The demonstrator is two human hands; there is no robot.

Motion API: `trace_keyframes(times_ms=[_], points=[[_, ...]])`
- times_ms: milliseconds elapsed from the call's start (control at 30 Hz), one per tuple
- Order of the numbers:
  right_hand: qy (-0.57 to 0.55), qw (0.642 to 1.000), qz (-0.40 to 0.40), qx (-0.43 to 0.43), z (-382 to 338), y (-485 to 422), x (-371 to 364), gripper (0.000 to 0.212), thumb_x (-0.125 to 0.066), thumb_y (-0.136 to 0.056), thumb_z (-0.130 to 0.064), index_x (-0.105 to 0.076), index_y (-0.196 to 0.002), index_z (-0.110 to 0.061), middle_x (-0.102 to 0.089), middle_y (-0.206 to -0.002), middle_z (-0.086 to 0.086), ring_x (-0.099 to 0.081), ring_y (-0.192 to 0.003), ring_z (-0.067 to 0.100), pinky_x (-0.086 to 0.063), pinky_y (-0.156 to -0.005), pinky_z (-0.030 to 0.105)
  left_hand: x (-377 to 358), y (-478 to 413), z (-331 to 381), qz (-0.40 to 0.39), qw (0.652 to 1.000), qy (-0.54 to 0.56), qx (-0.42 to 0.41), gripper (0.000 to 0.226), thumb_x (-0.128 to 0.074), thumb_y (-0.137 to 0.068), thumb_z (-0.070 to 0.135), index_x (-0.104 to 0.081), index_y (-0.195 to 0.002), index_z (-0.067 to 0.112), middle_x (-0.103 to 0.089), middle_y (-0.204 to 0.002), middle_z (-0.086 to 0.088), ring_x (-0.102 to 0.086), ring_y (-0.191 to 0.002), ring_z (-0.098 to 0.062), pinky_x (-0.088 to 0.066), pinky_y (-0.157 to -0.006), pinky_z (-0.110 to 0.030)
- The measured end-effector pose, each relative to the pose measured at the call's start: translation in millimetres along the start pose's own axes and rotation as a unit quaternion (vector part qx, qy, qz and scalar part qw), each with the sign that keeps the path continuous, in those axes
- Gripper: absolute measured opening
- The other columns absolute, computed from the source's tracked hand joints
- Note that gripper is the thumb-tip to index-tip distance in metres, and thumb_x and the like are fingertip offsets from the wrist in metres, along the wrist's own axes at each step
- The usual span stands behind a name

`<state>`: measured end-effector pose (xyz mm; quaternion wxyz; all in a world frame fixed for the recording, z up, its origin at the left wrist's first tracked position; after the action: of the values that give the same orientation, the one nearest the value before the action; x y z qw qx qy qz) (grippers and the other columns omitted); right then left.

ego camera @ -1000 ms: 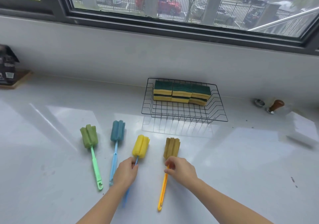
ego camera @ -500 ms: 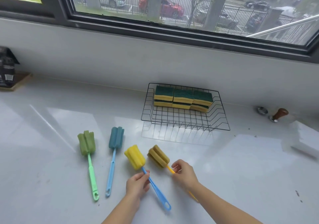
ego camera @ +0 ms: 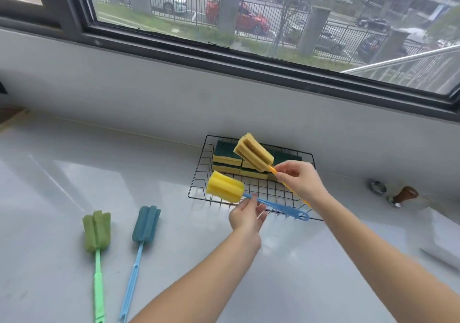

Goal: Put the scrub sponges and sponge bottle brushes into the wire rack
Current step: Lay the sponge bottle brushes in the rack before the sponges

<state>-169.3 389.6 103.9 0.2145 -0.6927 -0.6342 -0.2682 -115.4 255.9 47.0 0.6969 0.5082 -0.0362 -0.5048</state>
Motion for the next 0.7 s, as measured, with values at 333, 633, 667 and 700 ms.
trace_keyframes(times_ms=[333,633,667,700], points=[[0.160,0.978,-0.131,-0.014,21,-102,-33,0.012,-0.065,-0.085,-0.012,-0.071,-0.094,-0.019,-0.070,-0.088,0.001,-0.066,-0.087,0.017,-0.054,-0.081,0.031,-50,-81,16,0.072,0.997,-0.013,0.030,0.021,-0.046,-0.098,0.010,-0.056,-0.079,0.004,-0.060,-0.067,-0.010,-0.063,-0.043,-0.014,-0.051,-0.040,-0.019],[0.154,0.974,-0.164,-0.038,56,-118,-73,0.018,-0.064,-0.085,-0.005,-0.070,-0.093,-0.019,-0.073,-0.092,0.003,-0.069,-0.086,0.018,-0.057,-0.085,0.043,-61,-120,9,0.065,0.989,0.091,0.092,0.014,-0.030,-0.100,0.003,-0.043,-0.104,0.002,-0.046,-0.072,-0.015,-0.049,-0.060,-0.024,-0.050,-0.073,-0.035],[0.157,0.973,-0.168,-0.032,56,-119,-76,0.019,-0.063,-0.085,-0.004,-0.070,-0.093,-0.020,-0.073,-0.094,0.003,-0.069,-0.087,0.018,-0.057,-0.085,0.043,-63,-122,9,0.077,0.988,0.096,0.099,0.012,-0.031,-0.100,0.005,-0.042,-0.102,0.001,-0.044,-0.072,-0.015,-0.047,-0.059,-0.022,-0.049,-0.065,-0.031],[0.161,0.971,-0.174,-0.027,57,-119,-78,0.021,-0.061,-0.086,-0.004,-0.070,-0.095,-0.020,-0.073,-0.095,0.003,-0.068,-0.088,0.019,-0.057,-0.085,0.043,-64,-124,8,0.084,0.985,0.106,0.109,0.012,-0.032,-0.100,0.008,-0.042,-0.100,-0.001,-0.043,-0.073,-0.014,-0.045,-0.058,-0.022,-0.047,-0.058,-0.029]])
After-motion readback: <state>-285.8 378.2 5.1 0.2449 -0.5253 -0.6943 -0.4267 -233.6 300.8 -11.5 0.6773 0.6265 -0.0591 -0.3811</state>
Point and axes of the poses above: each hand's wrist, its own y-axis away from the middle knuckle, its own x-axis out of the back of the hand, z = x × y, the point moved 2 cm from there along -y, towards the middle knuckle
